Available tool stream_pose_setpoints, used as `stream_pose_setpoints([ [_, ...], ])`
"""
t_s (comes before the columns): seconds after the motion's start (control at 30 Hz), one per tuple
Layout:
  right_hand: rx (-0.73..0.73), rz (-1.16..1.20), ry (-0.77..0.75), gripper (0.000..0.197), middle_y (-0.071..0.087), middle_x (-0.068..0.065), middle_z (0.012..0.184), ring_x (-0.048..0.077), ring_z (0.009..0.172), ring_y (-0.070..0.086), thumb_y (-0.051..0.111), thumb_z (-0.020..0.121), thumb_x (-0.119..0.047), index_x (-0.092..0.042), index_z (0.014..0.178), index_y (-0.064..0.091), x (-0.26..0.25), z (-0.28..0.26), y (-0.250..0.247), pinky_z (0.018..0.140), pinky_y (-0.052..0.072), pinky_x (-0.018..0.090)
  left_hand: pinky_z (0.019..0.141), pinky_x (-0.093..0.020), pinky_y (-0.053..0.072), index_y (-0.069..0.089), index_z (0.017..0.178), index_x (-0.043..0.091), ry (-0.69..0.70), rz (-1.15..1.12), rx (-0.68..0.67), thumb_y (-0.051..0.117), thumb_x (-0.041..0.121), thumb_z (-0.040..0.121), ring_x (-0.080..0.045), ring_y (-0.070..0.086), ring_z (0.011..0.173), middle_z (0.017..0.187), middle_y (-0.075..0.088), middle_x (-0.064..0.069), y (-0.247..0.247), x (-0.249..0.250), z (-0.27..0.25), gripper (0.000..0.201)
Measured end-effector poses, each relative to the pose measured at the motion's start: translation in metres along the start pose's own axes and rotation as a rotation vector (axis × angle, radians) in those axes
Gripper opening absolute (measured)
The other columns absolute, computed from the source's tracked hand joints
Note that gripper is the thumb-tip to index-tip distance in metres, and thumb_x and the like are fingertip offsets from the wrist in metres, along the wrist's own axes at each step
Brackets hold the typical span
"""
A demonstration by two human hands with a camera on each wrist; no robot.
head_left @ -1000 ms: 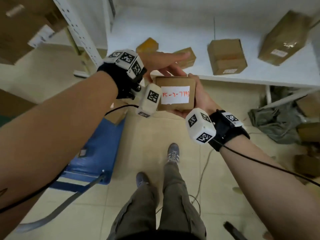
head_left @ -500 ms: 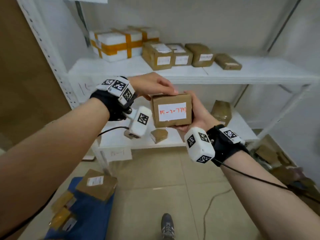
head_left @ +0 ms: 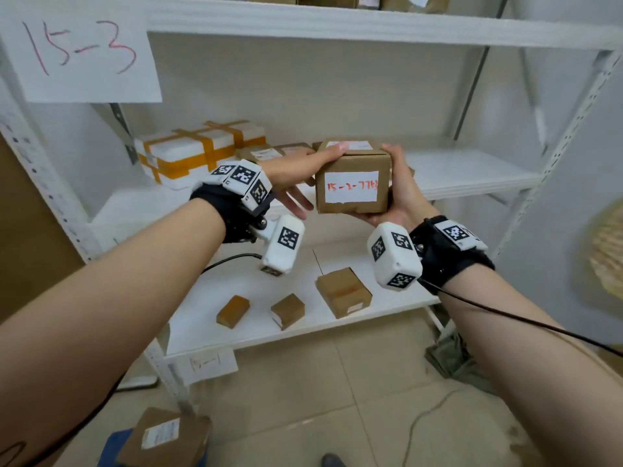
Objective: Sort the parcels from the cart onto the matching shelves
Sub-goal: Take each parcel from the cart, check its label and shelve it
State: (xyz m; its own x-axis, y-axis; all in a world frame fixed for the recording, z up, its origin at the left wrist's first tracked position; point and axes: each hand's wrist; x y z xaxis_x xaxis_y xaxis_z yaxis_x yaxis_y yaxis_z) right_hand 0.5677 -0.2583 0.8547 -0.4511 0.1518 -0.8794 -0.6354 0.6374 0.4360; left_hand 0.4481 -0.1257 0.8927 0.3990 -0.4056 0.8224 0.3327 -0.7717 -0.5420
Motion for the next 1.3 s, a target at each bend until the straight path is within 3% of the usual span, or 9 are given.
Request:
stream_pose_setpoints([
  [0.13, 0.021, 0.020, -0.023, 0.062, 0.070, 0.014, 0.112, 0.030, 0.101, 0.067, 0.051, 0.088, -0.063, -0.013, 0.119, 0.070, -0.010, 0.031, -0.023, 0.104, 0.050, 0.044, 0.071, -0.049, 0.062, 0.043, 0.137, 0.025, -0.025, -0.050, -0.060, 0.037, 0.082, 0.084, -0.036, 0.075, 0.081, 0.122, 0.058, -0.015, 0.013, 0.005, 0.034, 0.078],
  [0.23, 0.054, 0.004, -0.020, 0.066, 0.073, 0.013, 0.111, 0.029, 0.100, 0.069, 0.051, 0.089, -0.066, -0.013, 0.122, 0.070, -0.024, 0.059, -0.041, 0.096, 0.054, 0.042, 0.078, -0.050, 0.061, 0.045, 0.133, 0.022, -0.008, -0.056, -0.070, 0.037, 0.073, 0.091, -0.037, 0.074, 0.088, 0.117, 0.063, -0.018, 0.019, 0.018, 0.068, 0.066],
  [0.5, 0.113, -0.027, -0.048, 0.060, 0.077, 0.008, 0.071, 0.020, 0.061, 0.075, 0.043, 0.095, -0.070, -0.016, 0.092, 0.068, -0.081, 0.136, -0.111, 0.067, 0.062, 0.039, 0.087, -0.045, 0.059, 0.051, 0.132, 0.018, 0.000, -0.054, -0.053, 0.040, 0.063, 0.096, -0.032, 0.072, 0.080, 0.096, 0.069, -0.017, 0.052, 0.069, 0.191, 0.059],
  [0.67, 0.212, -0.112, -0.032, 0.037, 0.071, 0.010, 0.101, 0.024, 0.100, 0.070, 0.066, 0.087, -0.056, -0.023, 0.104, 0.068, -0.112, 0.173, -0.160, 0.080, 0.063, 0.045, 0.077, -0.036, 0.061, 0.045, 0.138, 0.024, 0.042, -0.020, -0.094, 0.034, 0.067, 0.096, -0.029, 0.073, 0.083, 0.108, 0.070, -0.014, 0.084, 0.089, 0.264, 0.061],
  [0.8, 0.313, -0.046, -0.035, 0.031, 0.065, 0.010, 0.096, 0.024, 0.094, 0.069, 0.065, 0.088, -0.050, -0.021, 0.100, 0.066, -0.130, 0.208, -0.203, 0.085, 0.061, 0.047, 0.084, -0.040, 0.060, 0.048, 0.136, 0.025, 0.083, 0.008, -0.078, 0.030, 0.064, 0.098, -0.026, 0.073, 0.093, 0.118, 0.065, -0.003, 0.107, 0.101, 0.314, 0.057],
  [0.9, 0.397, 0.002, -0.032, 0.029, 0.065, 0.006, 0.084, 0.021, 0.080, 0.067, 0.059, 0.093, -0.047, -0.019, 0.092, 0.062, -0.135, 0.236, -0.228, 0.084, 0.057, 0.044, 0.071, -0.034, 0.060, 0.054, 0.122, 0.022, 0.097, -0.064, 0.040, 0.041, 0.056, 0.099, -0.021, 0.072, 0.079, 0.112, 0.067, -0.004, 0.118, 0.101, 0.347, 0.043],
  [0.97, 0.431, 0.030, -0.027, 0.032, 0.071, 0.008, 0.088, 0.023, 0.080, 0.070, 0.064, 0.088, -0.046, -0.017, 0.100, 0.065, -0.135, 0.256, -0.243, 0.072, 0.061, 0.045, 0.063, -0.030, 0.056, 0.061, 0.114, 0.018, 0.098, -0.075, 0.074, 0.047, 0.052, 0.097, -0.018, 0.069, 0.072, 0.106, 0.069, -0.005, 0.122, 0.096, 0.366, 0.041],
  [1.13, 0.539, 0.069, -0.033, 0.084, 0.077, 0.013, 0.108, 0.032, 0.093, 0.076, 0.080, 0.054, -0.048, -0.018, 0.131, 0.061, -0.119, 0.329, -0.300, 0.065, 0.059, 0.048, 0.060, -0.027, 0.052, 0.066, 0.108, 0.012, 0.079, -0.069, 0.068, 0.049, 0.044, 0.099, -0.020, 0.068, 0.071, 0.096, 0.072, -0.007, 0.114, 0.077, 0.393, 0.037],
  [1.3, 0.617, 0.076, -0.078, 0.055, 0.077, 0.013, 0.102, 0.031, 0.088, 0.076, 0.075, 0.077, -0.046, -0.011, 0.119, 0.066, -0.119, 0.329, -0.277, 0.054, 0.060, 0.042, 0.062, -0.028, 0.053, 0.067, 0.099, 0.015, 0.039, -0.073, 0.092, 0.050, 0.041, 0.100, -0.020, 0.067, 0.074, 0.093, 0.073, -0.006, 0.107, 0.062, 0.403, 0.031],
])
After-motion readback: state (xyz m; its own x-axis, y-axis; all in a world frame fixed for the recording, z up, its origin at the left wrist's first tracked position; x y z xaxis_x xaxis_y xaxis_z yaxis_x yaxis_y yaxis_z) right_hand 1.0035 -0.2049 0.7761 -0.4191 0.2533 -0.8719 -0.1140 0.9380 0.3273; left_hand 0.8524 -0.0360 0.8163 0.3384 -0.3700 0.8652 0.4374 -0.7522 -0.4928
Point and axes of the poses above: each hand's wrist, its own z-axis towards the middle knuckle, its own y-axis out of the palm, x = y × z
